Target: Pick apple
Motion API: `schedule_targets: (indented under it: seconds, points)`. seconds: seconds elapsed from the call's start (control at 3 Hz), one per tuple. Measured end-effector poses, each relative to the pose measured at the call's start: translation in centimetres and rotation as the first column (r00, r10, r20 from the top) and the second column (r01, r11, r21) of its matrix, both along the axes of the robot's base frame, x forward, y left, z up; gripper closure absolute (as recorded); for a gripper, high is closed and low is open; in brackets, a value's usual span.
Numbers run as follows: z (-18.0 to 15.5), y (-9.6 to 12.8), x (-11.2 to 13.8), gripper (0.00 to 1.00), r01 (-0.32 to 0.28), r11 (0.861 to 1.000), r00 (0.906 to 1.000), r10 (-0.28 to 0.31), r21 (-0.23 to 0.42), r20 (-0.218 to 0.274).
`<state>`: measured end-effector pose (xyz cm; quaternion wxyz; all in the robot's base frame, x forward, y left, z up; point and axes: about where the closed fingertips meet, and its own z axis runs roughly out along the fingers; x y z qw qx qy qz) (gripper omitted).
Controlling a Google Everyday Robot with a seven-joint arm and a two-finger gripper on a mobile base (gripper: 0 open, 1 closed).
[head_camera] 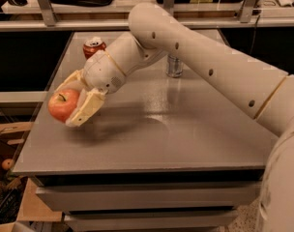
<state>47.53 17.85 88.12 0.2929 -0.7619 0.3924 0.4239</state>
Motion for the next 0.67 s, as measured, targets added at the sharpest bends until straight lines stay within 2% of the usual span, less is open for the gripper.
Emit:
schedule_targets:
  seconds: [0.33,0.67]
  points:
    - [3.2,-2.39,1.65,1.0,0.018,1.0,0.9996,-0.019,0.025,0.021]
    - [3.16,-2.07,1.67,1.0,0.005,1.0,0.9999,-0.005,0.028,0.01]
